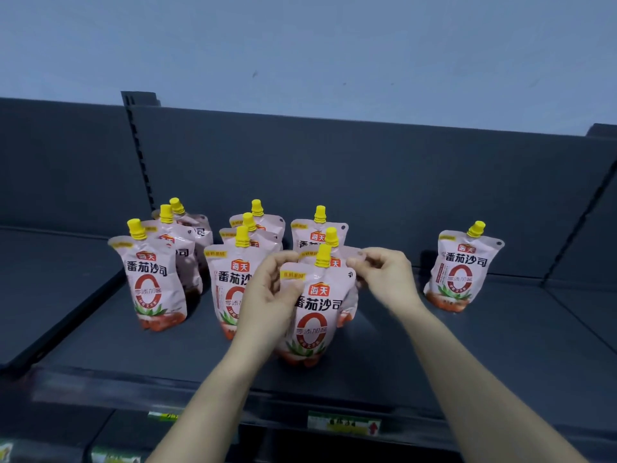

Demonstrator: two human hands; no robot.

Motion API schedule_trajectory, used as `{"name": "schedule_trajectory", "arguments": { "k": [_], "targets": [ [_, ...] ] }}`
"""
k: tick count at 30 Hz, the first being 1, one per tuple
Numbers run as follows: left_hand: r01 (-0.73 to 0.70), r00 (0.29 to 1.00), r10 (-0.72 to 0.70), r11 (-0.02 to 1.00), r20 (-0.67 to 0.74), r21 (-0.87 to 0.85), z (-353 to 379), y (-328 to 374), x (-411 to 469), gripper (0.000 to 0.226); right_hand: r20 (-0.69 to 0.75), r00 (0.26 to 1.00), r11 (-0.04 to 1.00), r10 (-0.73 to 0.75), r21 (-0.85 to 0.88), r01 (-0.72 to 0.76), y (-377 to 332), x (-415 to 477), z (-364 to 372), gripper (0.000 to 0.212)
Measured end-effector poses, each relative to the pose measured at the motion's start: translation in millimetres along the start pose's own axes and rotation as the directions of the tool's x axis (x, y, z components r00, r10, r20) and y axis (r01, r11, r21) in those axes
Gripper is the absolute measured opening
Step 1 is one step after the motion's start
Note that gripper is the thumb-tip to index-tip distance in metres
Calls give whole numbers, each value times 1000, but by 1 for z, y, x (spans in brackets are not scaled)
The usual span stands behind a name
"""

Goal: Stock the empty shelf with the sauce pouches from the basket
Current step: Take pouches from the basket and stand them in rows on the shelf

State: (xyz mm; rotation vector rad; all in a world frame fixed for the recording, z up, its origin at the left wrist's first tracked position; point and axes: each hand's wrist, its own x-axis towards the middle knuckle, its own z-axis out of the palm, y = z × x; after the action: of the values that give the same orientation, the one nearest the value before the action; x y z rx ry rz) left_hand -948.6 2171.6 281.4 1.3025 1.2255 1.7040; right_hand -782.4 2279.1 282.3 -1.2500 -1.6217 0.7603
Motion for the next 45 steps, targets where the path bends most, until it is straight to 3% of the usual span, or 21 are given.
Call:
{"name": "schedule_trajectory", "arguments": {
  "k": [4,8,13,16,24,38,45],
  "targets": [
    [-79,997,74,953,28,292,3,22,13,29,119,991,995,-54,-75,63,-8,8,-10,18],
    [-144,988,88,805,125,576,3,45,27,17,228,969,987,-95,-105,122,-35,19,-15,16],
    [-203,979,112,656,172,727,7,55,34,18,286,943,838,-172,-460,292,-60,32,-11,9],
    [-202,979,139,653,147,730,13,53,37,17,284,936,812,-206,-484,326,-59,38,-7,12],
    [-157,988,106,691,116,705,20,39,53,18,245,930,876,-275,-335,348,-46,46,1,2],
    [-187,979,184,673,83,715,25,34,58,20,269,921,857,-281,-361,367,-47,52,2,7],
    [-147,988,143,690,65,709,21,36,54,23,283,917,845,-282,-379,377,-48,48,2,6]
  ]
}}
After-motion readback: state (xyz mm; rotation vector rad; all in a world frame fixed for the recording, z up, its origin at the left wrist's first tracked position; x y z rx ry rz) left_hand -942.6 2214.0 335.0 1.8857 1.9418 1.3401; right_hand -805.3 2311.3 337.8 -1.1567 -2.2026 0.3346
